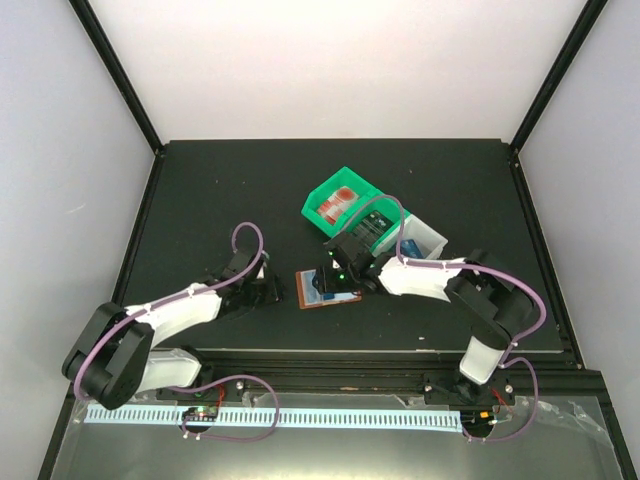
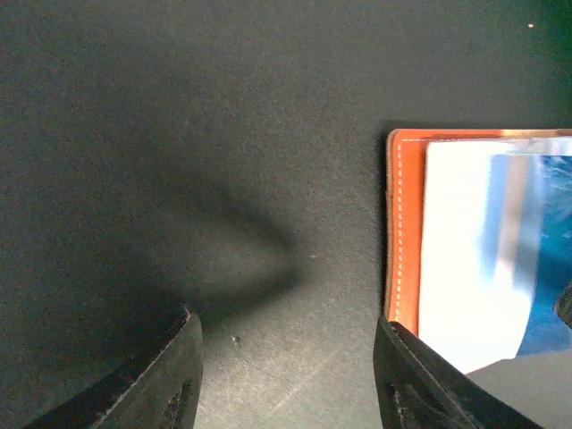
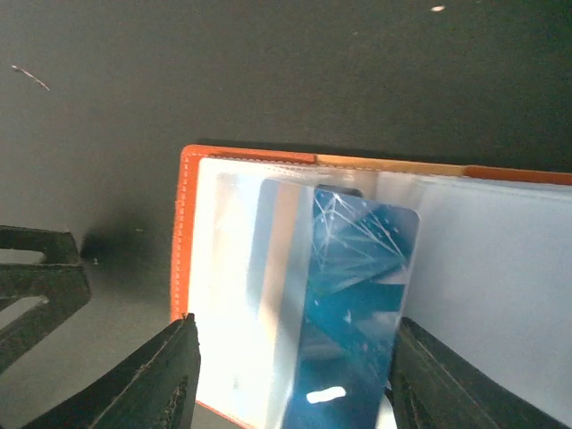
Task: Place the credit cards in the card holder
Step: Insert the credit card into the card holder.
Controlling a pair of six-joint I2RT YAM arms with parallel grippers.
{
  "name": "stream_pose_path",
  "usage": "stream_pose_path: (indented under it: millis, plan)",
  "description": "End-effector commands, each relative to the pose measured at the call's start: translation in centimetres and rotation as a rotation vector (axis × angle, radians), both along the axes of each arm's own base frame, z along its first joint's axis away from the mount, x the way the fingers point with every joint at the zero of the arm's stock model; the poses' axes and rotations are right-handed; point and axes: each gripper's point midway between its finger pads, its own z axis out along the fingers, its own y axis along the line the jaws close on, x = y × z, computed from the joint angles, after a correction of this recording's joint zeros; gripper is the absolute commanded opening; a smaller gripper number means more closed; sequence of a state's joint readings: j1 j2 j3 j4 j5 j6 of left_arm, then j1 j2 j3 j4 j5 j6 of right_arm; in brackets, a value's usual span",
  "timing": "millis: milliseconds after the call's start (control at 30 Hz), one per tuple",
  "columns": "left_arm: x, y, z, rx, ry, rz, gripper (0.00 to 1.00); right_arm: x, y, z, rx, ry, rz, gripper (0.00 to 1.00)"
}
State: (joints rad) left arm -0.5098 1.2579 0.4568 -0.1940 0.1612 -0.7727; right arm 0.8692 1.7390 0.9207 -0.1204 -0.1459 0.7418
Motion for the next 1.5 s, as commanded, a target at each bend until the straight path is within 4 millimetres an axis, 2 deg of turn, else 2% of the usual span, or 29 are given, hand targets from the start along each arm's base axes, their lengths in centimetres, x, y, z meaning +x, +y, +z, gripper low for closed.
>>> stream_pose_path:
  millis: [0, 133, 300, 400, 633, 767, 1200, 1467]
  plan:
    - [-0.5, -1.1, 1.1, -0.067, -0.013, -0.05, 0.57, 1.0, -1.8, 1.5, -0.1, -0.092, -0.015, 0.59]
    - [-0.7, -2.5, 1.7, -0.129, -0.025, -0.095, 0.6, 1.4, -2.7, 1.9, -0.141, -0.117, -0.046, 0.56]
    - [-0.7, -3.8, 1.8, -0.148, -0.016, -0.119, 0.56, 1.4, -2.7, 1.6, -0.158, -0.107, -0.035, 0.35]
    - [-0.8, -4.1, 1.1, -0.136, 0.007, -0.118, 0.51, 1.2, -2.5, 0.7, -0.168, -0.082, -0.022, 0.29]
    - [-1.1, -4.7, -0.7, -0.1, 0.06, -0.148, 0.5, 0.9, -1.9, -1.1, -0.181, -0.037, 0.009, 0.3]
    - [-1.1, -4.5, -0.9, -0.088, 0.064, -0.144, 0.48, 0.2, -1.0, -1.5, -0.146, -0.002, 0.044, 0.3]
    - [-1.0, -4.4, -0.9, -0.074, 0.063, -0.147, 0.48, -1.2, 3.1, 0.3, 0.067, 0.071, 0.142, 0.3]
    - [-1.0, -4.7, -0.9, -0.089, 0.065, -0.153, 0.47, -1.4, 4.1, 0.4, 0.127, 0.117, 0.128, 0.31]
